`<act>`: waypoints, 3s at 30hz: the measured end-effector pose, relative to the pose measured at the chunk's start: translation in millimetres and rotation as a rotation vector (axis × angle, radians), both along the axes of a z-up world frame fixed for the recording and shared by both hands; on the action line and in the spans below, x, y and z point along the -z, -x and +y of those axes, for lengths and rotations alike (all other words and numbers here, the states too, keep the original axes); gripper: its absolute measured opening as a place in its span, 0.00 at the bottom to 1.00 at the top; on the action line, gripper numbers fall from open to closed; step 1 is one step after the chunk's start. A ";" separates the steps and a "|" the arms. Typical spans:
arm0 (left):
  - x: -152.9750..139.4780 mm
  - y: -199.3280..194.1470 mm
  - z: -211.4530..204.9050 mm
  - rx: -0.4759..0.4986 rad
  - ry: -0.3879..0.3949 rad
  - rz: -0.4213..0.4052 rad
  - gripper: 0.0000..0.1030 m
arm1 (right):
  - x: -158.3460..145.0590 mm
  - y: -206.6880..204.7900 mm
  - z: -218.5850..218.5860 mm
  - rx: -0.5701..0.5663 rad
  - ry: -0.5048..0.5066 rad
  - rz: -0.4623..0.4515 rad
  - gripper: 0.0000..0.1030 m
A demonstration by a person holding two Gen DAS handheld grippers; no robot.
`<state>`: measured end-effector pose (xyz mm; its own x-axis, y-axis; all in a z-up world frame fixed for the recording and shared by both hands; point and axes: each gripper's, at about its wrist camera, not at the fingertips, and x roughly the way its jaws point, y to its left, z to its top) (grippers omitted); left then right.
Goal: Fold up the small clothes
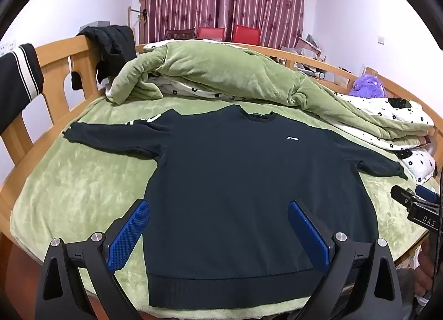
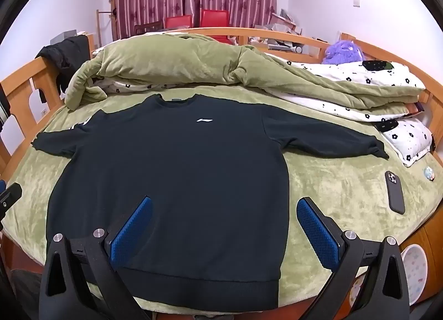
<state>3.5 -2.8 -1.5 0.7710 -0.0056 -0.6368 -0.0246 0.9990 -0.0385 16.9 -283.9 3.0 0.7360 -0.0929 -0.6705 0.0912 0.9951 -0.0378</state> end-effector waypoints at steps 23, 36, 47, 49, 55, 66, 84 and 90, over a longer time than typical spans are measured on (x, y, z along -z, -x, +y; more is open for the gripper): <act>0.6 3.5 5.4 -0.016 0.017 -0.014 0.98 | -1.3 2.8 5.5 -0.018 0.024 -0.012 0.99; 1.1 4.6 5.8 -0.013 0.018 -0.011 0.98 | -0.6 2.8 7.7 -0.015 0.024 -0.013 0.99; 1.1 4.3 4.5 -0.015 0.018 -0.010 0.98 | -0.6 3.0 7.1 -0.015 0.023 -0.011 0.99; 1.2 4.2 4.5 -0.014 0.019 -0.010 0.98 | -0.6 2.9 7.1 -0.015 0.022 -0.012 0.99; 2.3 3.7 5.8 -0.013 0.018 -0.010 0.98 | -0.8 2.9 7.0 -0.015 0.023 -0.012 0.99; 2.2 3.5 5.7 -0.013 0.019 -0.008 0.98 | -1.4 3.2 7.9 -0.015 0.024 -0.013 0.99; 2.6 3.0 7.4 -0.014 0.024 -0.008 0.98 | -1.4 3.3 8.2 -0.016 0.026 -0.013 0.99; 2.6 2.6 8.1 -0.014 0.023 -0.009 0.98 | -1.5 3.4 8.2 -0.015 0.027 -0.014 0.99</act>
